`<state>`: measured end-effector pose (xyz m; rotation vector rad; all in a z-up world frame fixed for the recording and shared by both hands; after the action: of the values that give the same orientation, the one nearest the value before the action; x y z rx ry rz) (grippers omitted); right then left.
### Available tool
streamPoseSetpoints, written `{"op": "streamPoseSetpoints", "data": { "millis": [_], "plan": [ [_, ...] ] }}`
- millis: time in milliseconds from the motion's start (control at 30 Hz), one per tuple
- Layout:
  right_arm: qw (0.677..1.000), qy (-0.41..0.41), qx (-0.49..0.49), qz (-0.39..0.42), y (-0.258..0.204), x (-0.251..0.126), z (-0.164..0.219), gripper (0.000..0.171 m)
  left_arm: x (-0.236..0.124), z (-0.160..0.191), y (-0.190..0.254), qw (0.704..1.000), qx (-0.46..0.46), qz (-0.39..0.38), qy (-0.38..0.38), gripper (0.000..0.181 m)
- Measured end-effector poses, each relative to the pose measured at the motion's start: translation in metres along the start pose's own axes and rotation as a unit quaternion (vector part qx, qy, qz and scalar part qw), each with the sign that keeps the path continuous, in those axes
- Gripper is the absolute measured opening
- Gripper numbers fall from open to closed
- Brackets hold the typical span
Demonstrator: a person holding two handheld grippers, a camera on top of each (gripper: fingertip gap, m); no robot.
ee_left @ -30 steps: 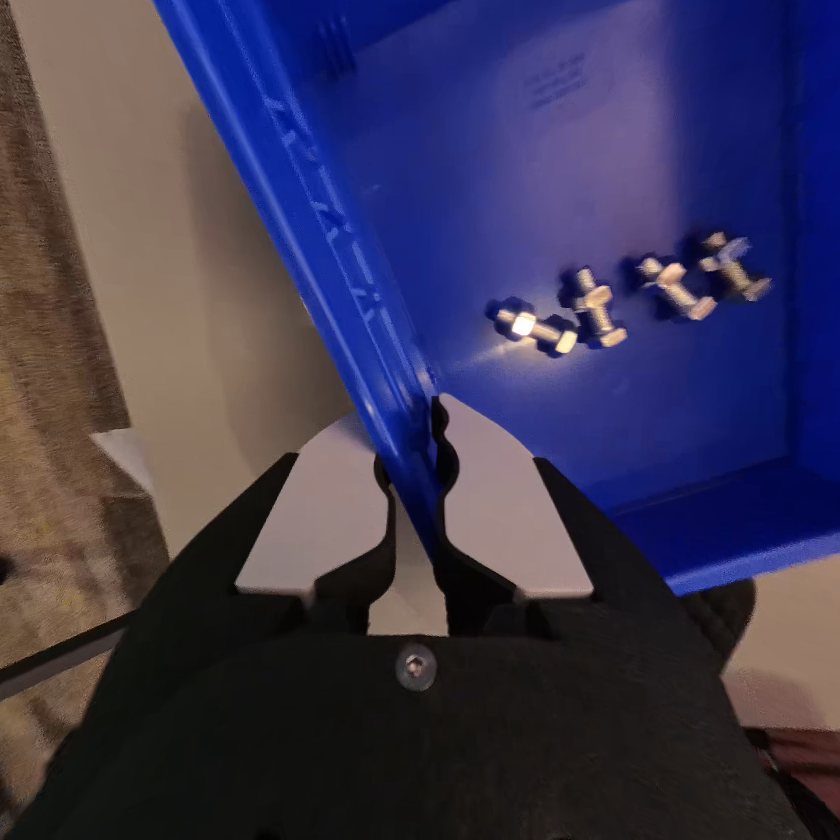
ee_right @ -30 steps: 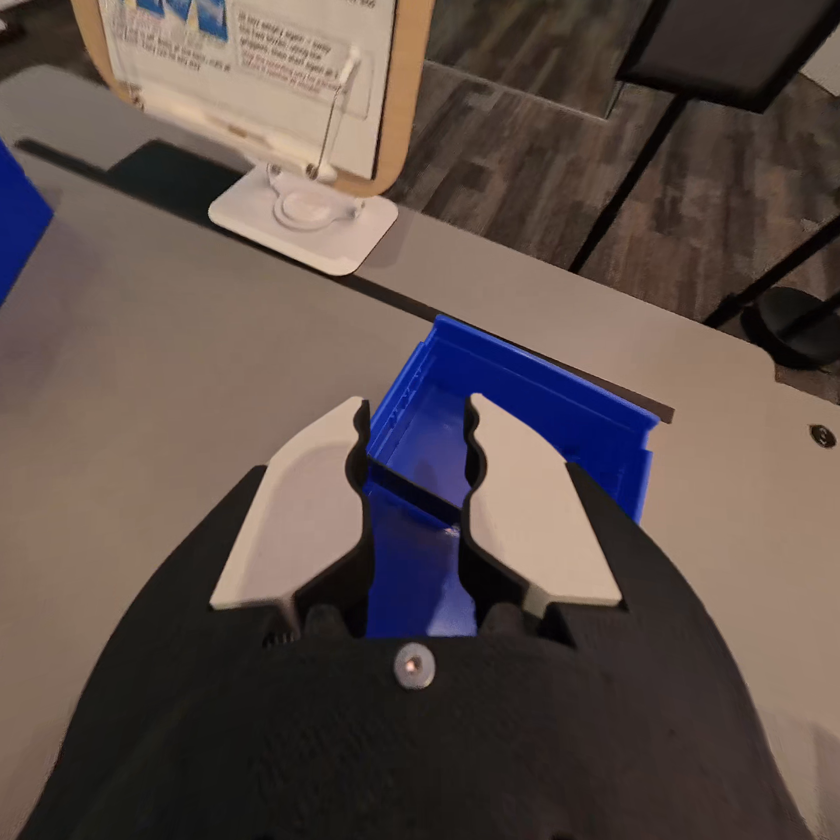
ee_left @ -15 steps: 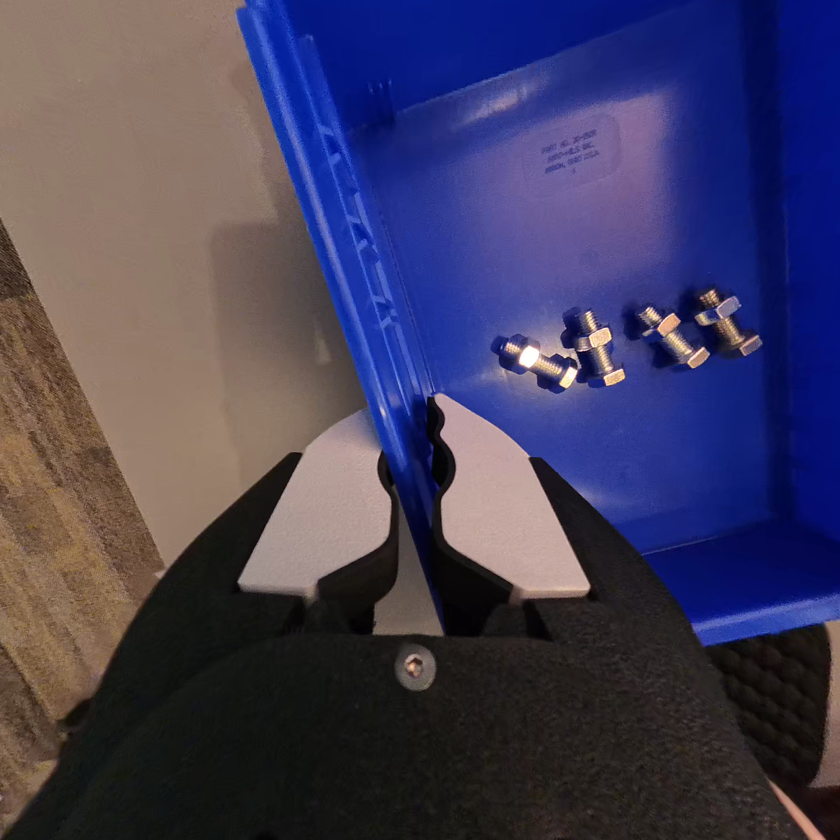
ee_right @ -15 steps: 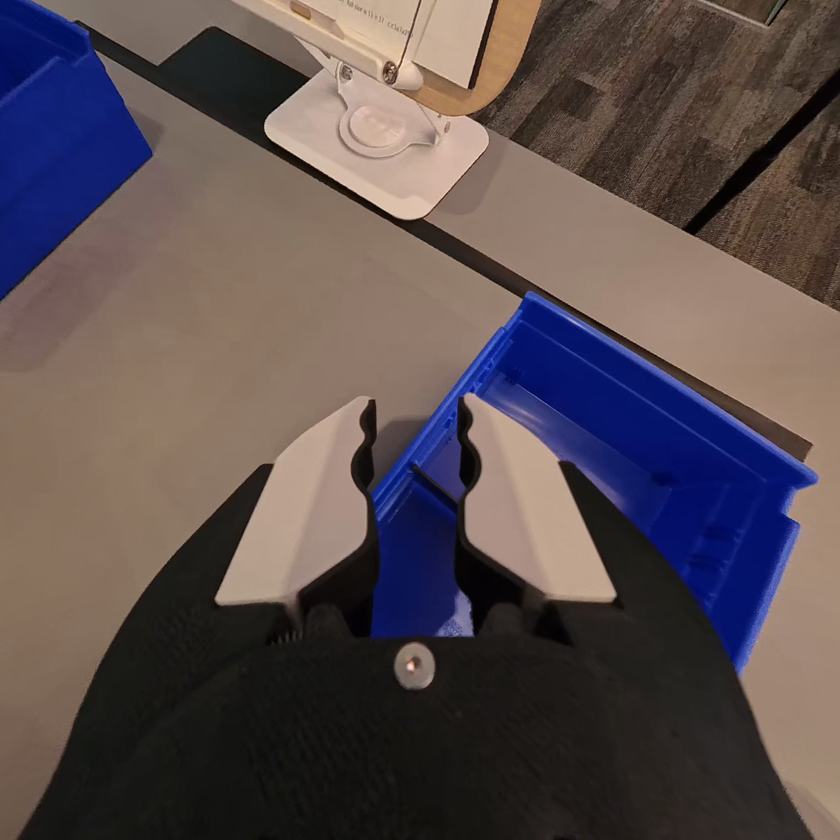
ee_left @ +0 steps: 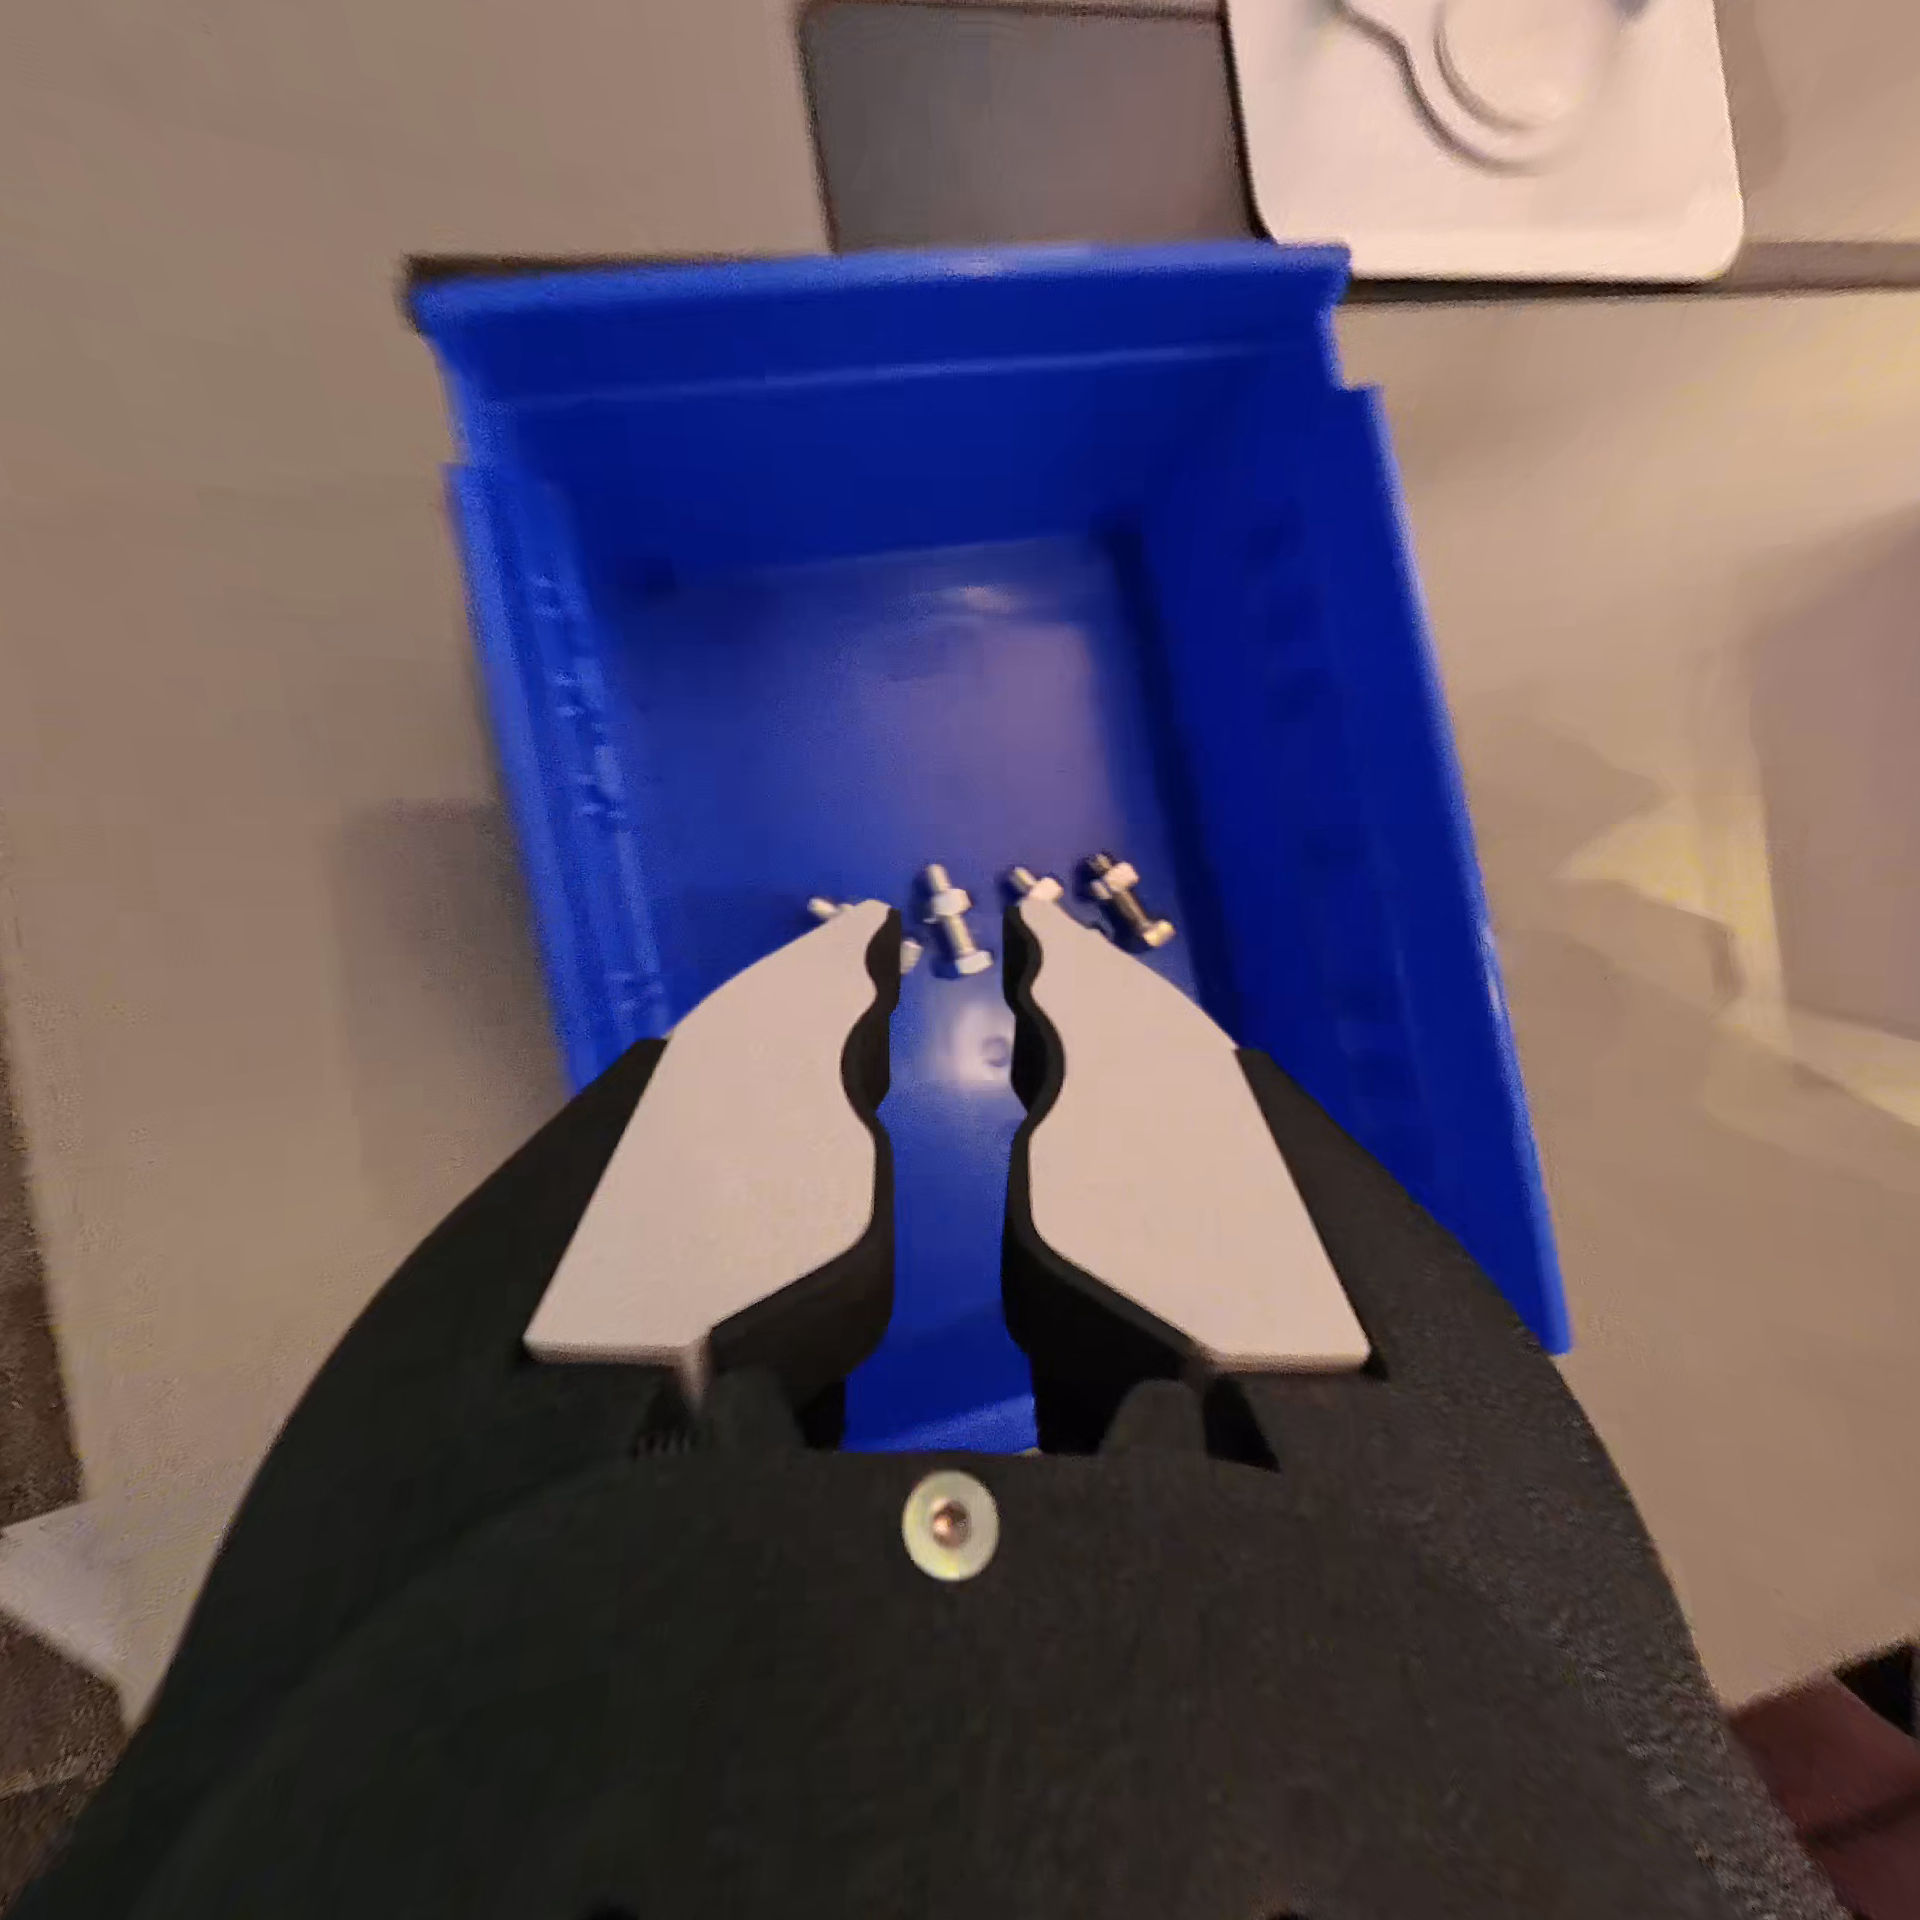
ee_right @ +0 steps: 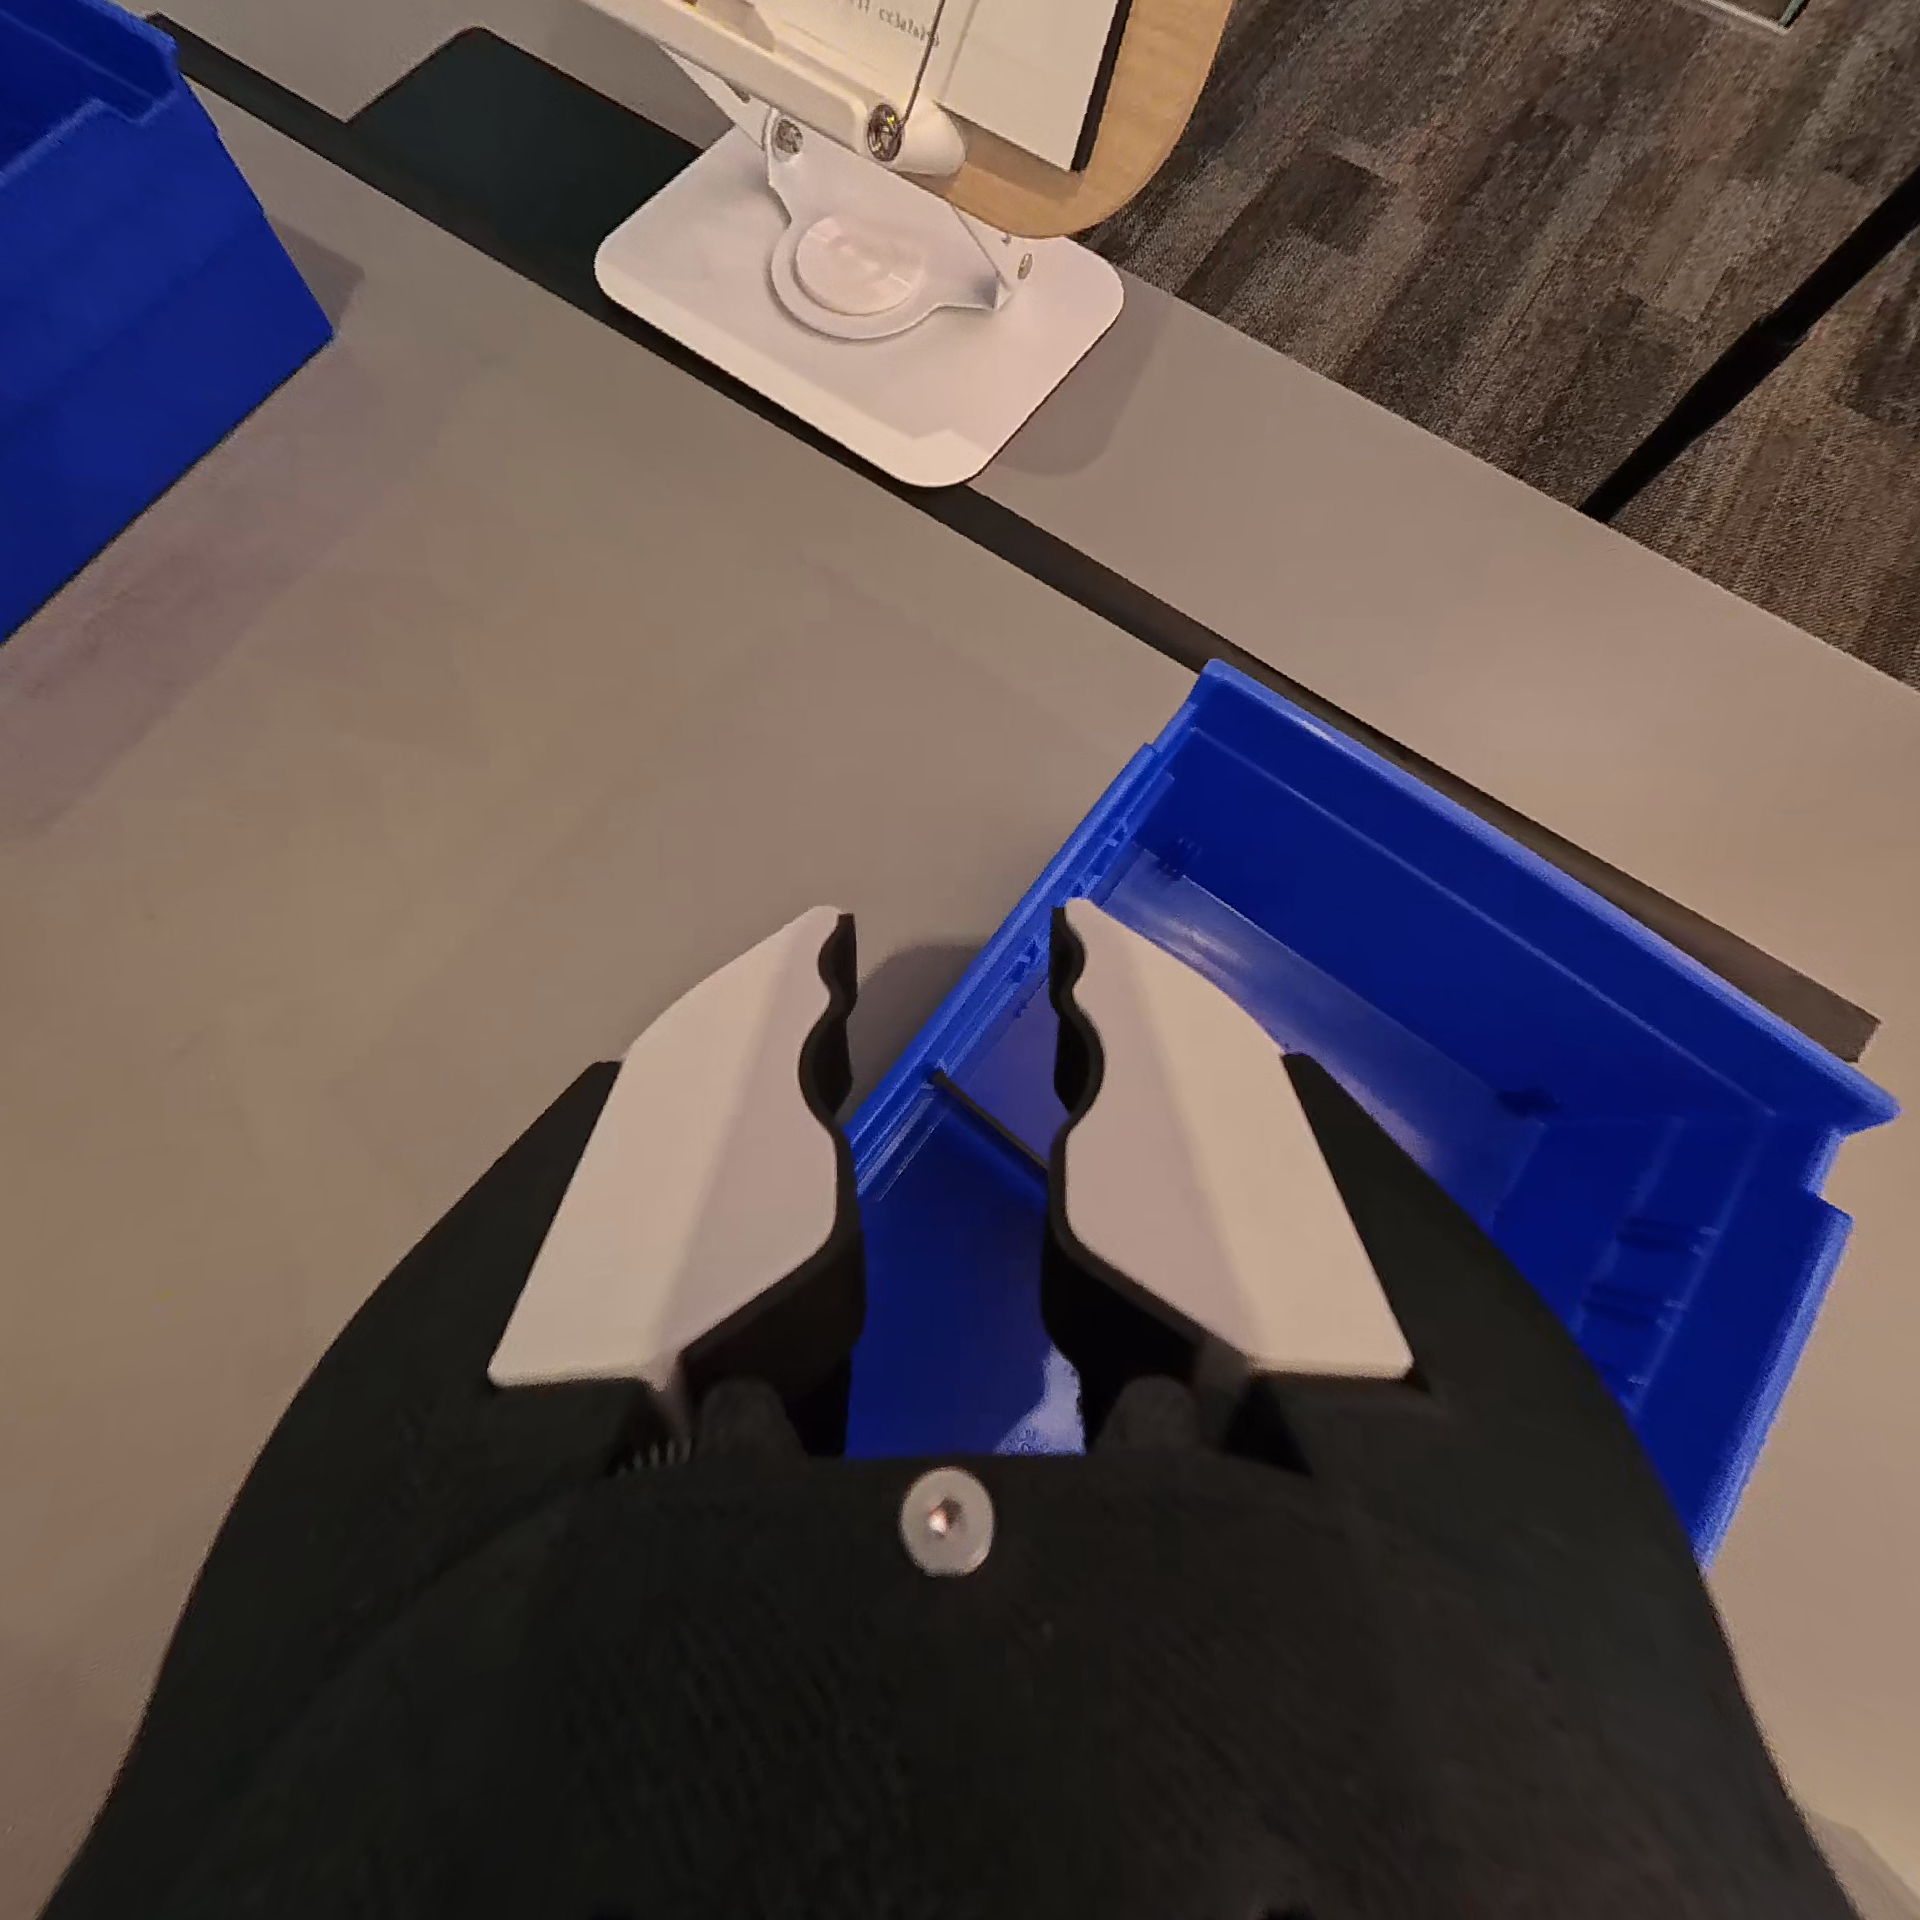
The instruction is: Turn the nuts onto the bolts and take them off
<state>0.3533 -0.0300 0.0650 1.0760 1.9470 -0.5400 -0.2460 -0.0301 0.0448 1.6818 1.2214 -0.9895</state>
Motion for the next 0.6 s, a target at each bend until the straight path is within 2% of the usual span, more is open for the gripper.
{"op": "streamPoseSetpoints", "data": {
  "millis": [67,200,600],
  "plan": [
    [1.000,-0.007,-0.003,0.000,0.000,0.003,0.000,0.037,0.021,-0.005,0.006,0.999,-0.007,0.005,-0.035,0.013],
    [1.000,-0.023,-0.012,-0.002,-0.003,0.010,-0.001,0.039,0.059,-0.007,-0.002,0.991,-0.060,-0.009,-0.123,0.016],
    [0.999,-0.041,-0.028,0.001,-0.008,0.017,-0.003,0.039,0.097,-0.004,-0.015,0.979,-0.096,-0.036,-0.175,0.012]
  ]
}}
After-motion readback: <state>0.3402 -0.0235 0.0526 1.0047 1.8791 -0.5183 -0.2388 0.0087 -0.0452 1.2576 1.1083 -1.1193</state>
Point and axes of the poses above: each gripper's, where its closed fingertips meet, x out along the fingers, z out of its underside, y = z × x across the jaws, the point moved 9 cm from there along -x, back along the fingers, and after that the axes turned 14 degrees about -y, right-handed, at the moved point
